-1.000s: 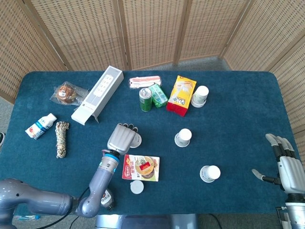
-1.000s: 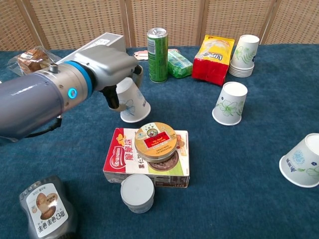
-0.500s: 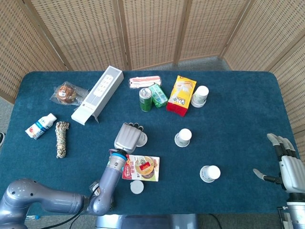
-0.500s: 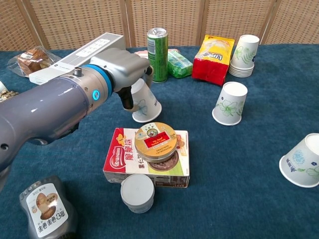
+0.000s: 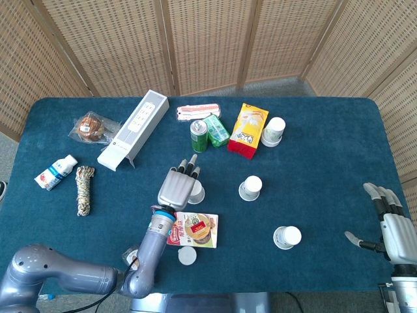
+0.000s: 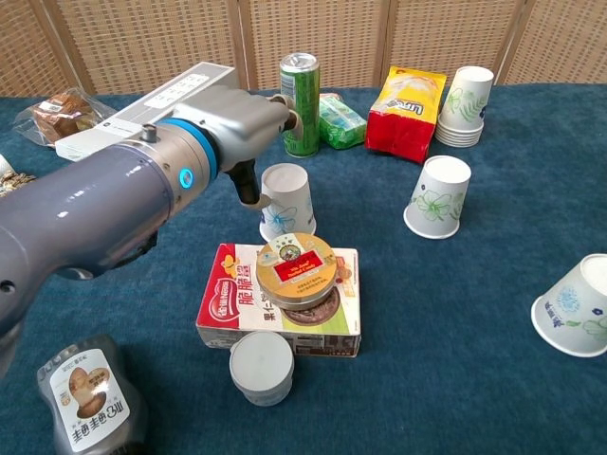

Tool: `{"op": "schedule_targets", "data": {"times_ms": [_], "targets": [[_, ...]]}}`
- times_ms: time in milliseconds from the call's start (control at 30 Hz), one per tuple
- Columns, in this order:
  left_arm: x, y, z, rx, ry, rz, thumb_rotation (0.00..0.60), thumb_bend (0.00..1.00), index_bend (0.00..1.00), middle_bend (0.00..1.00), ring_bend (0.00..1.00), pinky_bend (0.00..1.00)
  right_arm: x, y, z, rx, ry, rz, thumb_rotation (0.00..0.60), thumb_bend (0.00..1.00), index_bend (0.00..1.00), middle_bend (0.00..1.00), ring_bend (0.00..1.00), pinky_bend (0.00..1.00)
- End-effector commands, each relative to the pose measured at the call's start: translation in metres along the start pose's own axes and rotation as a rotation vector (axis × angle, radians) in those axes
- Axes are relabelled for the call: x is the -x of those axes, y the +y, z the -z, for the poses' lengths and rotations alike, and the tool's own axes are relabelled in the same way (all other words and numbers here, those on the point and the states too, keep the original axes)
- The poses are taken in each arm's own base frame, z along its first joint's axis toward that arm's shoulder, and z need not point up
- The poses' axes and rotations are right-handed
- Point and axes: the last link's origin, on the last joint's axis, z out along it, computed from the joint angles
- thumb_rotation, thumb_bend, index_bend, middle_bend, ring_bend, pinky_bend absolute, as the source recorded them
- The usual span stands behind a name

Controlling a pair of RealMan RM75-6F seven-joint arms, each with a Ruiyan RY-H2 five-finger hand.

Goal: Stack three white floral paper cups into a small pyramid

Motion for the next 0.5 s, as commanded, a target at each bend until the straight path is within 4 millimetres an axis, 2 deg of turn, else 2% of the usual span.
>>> {"op": "schedule_targets", "data": {"times_ms": [33,333,500], "targets": [[-0.007,-0.01,0.004,0.002,0.022,0.028,0.6,0.33,0.12,0.0,0.1,0.42,0.0,0.0,0.0,-0.001,-0.001,0.001,0.6,0.12,0.0,0.0,0.0,0.0],[-0.021,-0.051,0.018,0.0,0.064,-0.009,0.6,0.33,0.09,0.0,0.0,0.34,0.002,-0.003,0.002,-0.01,-0.003,0.012,0.6,0.12,0.0,0.0,0.0,0.0],[-0.026,-0.077,0.034,-0.013,0.074,0.023,0.6,0.33,0.06,0.0,0.0,0.28,0.004,-0.005,0.002,-0.016,-0.007,0.023,0.6,0.12,0.0,0.0,0.0,0.0]]}}
